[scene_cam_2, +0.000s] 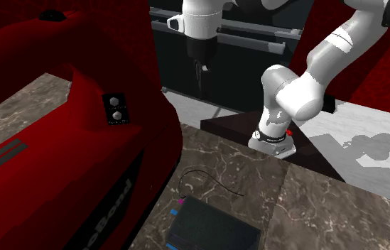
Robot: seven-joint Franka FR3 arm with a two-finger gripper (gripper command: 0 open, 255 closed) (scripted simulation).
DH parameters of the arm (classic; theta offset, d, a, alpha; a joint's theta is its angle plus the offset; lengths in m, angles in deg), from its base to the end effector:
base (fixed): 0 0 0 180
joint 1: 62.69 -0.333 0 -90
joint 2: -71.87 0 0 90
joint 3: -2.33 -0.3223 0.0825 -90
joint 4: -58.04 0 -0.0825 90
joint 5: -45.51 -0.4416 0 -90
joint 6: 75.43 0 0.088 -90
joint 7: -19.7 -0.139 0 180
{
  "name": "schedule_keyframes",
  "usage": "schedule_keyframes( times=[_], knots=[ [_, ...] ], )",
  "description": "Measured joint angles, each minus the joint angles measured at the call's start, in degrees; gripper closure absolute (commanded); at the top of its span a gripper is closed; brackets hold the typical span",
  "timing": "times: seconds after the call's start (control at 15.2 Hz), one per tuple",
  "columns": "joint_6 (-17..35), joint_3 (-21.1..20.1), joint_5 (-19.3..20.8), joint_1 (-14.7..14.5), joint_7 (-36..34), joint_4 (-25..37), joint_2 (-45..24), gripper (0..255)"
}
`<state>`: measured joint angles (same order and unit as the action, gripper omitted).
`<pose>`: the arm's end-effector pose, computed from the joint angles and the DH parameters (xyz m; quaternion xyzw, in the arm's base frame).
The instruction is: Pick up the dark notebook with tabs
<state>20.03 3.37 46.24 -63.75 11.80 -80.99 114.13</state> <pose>0.3774 -0.0020 0.5159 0.9978 -0.0656 -0.0114 0.0010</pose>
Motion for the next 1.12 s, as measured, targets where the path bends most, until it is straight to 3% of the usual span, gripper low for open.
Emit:
schedule_keyframes(
  times=[0.2,0.53,1.12],
  knots=[
    [-0.3,-1.9,-1.3,-0.1,-3.4,0.3,0.1,0],
    [-2.0,-9.1,-6.1,-0.1,-16.9,3.9,-1.4,0],
    [-3.3,-22.4,-11.6,1.9,-43.4,16.8,-11.4,0]
  ],
)
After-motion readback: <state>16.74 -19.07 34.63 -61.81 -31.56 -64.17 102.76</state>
